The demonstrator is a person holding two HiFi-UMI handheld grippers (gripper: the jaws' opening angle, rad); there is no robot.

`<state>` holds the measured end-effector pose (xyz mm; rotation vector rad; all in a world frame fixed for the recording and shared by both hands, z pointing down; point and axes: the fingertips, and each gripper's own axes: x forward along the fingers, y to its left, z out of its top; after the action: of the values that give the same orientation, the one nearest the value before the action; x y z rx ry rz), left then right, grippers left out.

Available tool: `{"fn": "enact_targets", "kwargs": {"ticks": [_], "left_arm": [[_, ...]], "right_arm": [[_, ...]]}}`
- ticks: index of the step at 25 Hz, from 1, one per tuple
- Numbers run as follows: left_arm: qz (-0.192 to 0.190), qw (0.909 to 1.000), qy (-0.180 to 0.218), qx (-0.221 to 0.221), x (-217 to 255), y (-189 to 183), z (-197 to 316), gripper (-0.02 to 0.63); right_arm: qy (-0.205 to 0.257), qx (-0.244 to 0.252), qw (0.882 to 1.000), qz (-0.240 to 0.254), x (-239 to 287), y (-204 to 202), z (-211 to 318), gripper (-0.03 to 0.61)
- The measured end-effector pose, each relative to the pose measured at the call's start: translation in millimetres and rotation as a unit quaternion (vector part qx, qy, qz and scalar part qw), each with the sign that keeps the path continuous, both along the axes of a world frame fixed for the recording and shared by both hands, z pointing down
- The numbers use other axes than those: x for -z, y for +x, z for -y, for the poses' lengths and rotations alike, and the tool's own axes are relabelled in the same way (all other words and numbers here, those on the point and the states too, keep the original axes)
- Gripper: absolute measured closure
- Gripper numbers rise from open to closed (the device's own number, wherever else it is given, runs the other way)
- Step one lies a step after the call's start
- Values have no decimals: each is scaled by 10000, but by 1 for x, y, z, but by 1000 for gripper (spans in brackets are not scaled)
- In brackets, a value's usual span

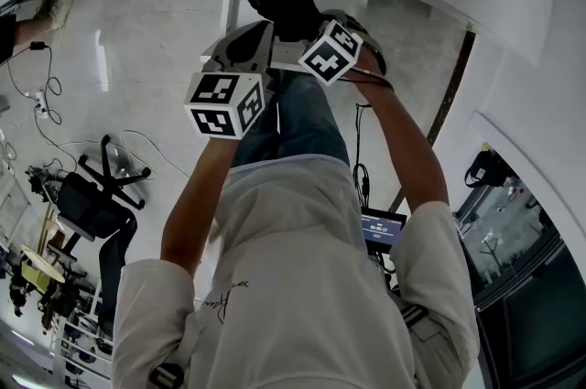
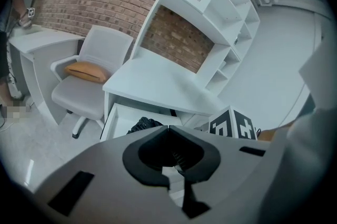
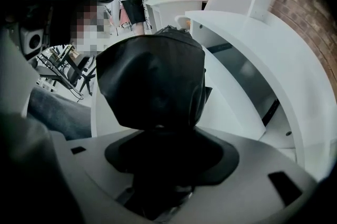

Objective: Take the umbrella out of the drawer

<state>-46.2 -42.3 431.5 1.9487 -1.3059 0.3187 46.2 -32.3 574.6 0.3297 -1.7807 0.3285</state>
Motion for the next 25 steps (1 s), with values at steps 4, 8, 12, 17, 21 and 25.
{"fn": "enact_targets", "kwargs": {"ticks": [4,8,12,17,21,25], "left_arm": [[-4,10000,35,-12,6,-1,-1,595],[3,10000,60,-38,10,-1,-2,595],[-14,9999,120,-61,18,0,-4,595],[-56,9997,208,-88,28,2,-7,595],[-82,9995,276,-124,38,1,-11,595],[-84,9993,342,-145,47,2,-16,595]], "right_arm": [[24,-38,10000,7,8,3,0,325],[50,-86,9999,24,13,4,0,325],[97,-146,9998,70,23,5,-1,325],[173,-218,9995,133,34,6,-2,325],[239,-271,9992,183,45,5,-3,325],[321,-302,9987,239,57,7,-3,325]]}}
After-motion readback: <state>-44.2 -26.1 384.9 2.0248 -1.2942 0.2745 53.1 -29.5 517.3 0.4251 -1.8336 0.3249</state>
